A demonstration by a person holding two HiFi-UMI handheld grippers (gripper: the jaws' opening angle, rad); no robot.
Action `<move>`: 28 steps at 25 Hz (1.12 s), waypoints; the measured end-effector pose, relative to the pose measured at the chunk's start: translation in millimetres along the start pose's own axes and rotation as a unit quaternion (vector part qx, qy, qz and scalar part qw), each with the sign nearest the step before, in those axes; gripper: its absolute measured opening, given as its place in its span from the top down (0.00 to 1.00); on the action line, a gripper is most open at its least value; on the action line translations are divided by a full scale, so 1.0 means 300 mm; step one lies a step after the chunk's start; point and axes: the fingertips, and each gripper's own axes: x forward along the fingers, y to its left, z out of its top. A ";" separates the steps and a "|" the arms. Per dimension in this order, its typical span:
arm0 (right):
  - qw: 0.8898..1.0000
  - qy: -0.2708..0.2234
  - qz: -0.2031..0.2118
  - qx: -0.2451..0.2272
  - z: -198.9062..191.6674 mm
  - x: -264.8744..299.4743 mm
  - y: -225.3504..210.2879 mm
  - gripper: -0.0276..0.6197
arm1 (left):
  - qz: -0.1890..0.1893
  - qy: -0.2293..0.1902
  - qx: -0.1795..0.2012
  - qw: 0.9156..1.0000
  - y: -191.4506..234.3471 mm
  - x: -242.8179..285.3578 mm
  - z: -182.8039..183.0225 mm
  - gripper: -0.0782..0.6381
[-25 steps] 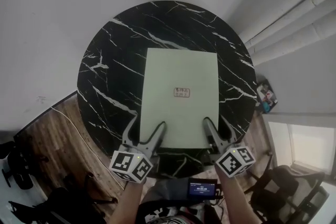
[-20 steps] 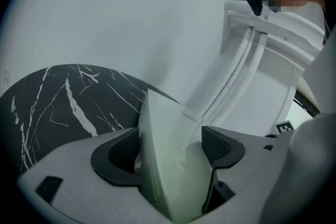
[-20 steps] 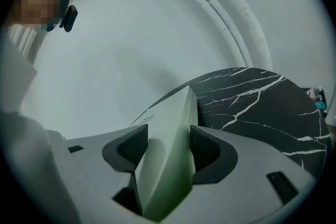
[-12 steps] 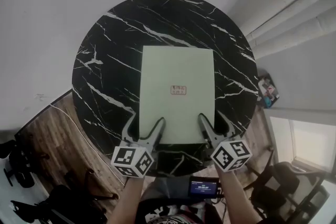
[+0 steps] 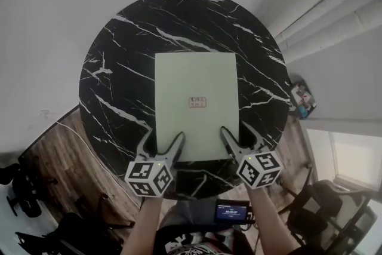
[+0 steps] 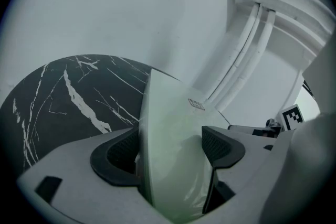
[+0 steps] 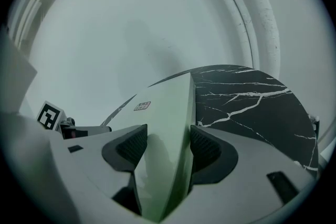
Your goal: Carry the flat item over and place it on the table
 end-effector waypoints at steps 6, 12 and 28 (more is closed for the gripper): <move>0.998 0.014 -0.021 -0.063 0.014 -0.010 0.012 0.61 | 0.015 0.010 0.016 1.000 -0.004 -0.006 0.009 0.37; 0.997 0.017 -0.031 -0.066 -0.009 -0.072 0.004 0.61 | 0.038 0.012 0.056 0.998 -0.007 -0.031 0.040 0.43; 0.994 -0.042 -0.032 -0.097 0.066 -0.244 0.075 0.91 | 0.000 -0.063 0.101 0.993 -0.094 -0.184 0.184 0.88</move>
